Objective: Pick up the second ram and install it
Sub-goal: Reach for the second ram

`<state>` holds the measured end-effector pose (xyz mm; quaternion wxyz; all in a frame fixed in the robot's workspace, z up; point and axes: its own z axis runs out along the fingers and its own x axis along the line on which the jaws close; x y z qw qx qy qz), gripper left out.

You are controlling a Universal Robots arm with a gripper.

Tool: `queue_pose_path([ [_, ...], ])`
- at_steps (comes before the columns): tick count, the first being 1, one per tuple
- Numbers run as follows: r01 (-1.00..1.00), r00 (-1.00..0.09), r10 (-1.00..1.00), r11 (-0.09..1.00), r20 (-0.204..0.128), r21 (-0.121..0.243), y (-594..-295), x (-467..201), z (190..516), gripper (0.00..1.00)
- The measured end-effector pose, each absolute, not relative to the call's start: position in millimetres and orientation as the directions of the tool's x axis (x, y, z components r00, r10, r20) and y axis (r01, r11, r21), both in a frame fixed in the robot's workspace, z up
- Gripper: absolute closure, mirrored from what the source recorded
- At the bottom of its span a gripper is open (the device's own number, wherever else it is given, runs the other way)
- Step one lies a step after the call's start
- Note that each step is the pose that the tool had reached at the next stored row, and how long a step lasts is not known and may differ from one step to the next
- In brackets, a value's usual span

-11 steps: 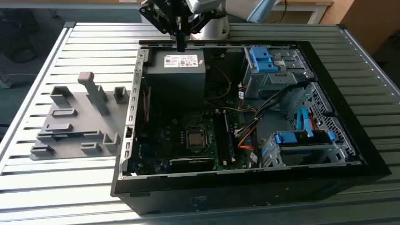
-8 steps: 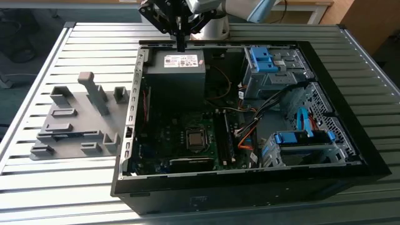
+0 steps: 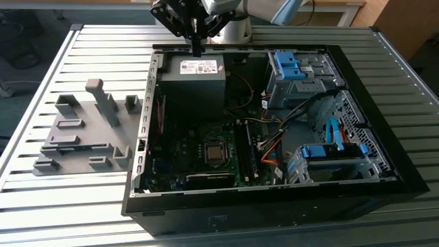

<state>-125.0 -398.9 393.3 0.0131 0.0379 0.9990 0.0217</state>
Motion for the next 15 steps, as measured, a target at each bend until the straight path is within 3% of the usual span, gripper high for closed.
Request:
queue_pose_path([
  [15,0.075,-0.997,0.076,0.996,-0.024,0.044,-398.9,-133.7,393.3,0.89],
])
